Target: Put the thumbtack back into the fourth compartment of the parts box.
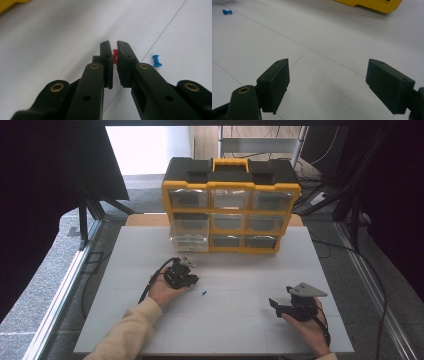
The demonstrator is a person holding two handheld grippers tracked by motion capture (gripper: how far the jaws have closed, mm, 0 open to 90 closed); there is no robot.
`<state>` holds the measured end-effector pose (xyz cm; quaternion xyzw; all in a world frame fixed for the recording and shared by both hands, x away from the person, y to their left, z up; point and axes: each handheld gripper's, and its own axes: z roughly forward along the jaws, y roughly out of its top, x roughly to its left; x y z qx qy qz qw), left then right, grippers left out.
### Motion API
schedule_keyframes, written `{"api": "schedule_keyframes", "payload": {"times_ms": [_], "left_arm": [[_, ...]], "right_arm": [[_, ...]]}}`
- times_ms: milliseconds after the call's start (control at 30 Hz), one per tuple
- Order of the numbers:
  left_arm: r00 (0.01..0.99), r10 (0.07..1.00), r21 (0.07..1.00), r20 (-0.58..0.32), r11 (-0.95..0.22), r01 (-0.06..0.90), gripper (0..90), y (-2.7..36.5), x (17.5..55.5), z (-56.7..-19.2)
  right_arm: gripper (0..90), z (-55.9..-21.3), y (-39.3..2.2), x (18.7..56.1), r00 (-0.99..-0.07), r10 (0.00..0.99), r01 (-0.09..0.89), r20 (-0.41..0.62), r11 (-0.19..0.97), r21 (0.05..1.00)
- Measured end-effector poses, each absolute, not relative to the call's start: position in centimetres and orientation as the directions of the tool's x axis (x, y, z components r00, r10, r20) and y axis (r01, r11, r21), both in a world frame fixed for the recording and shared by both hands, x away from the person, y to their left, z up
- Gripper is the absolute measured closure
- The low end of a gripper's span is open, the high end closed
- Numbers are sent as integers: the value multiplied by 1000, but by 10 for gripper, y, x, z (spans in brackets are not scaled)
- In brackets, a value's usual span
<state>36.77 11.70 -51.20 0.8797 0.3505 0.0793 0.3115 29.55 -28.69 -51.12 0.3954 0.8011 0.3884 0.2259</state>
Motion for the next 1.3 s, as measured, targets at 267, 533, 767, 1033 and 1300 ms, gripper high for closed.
{"api": "schedule_keyframes", "payload": {"times_ms": [267,533,767,1033,1300], "left_arm": [[738,666,656,-112,-508,558,828,129,358,-498],[741,658,698,-133,-469,541,828,140,347,-484],[742,656,727,-140,-441,527,828,147,340,-474],[736,659,751,-156,-405,522,828,155,336,-465],[736,662,781,-141,-383,494,828,160,328,-455]], "right_arm": [[194,-511,-287,295,-584,810,459,-55,385,801],[194,-511,-286,295,-584,810,460,-55,386,800],[194,-511,-287,295,-583,810,460,-55,385,800],[194,-511,-287,295,-583,811,459,-55,385,801],[194,-511,-287,296,-580,813,460,-55,383,801]]}}
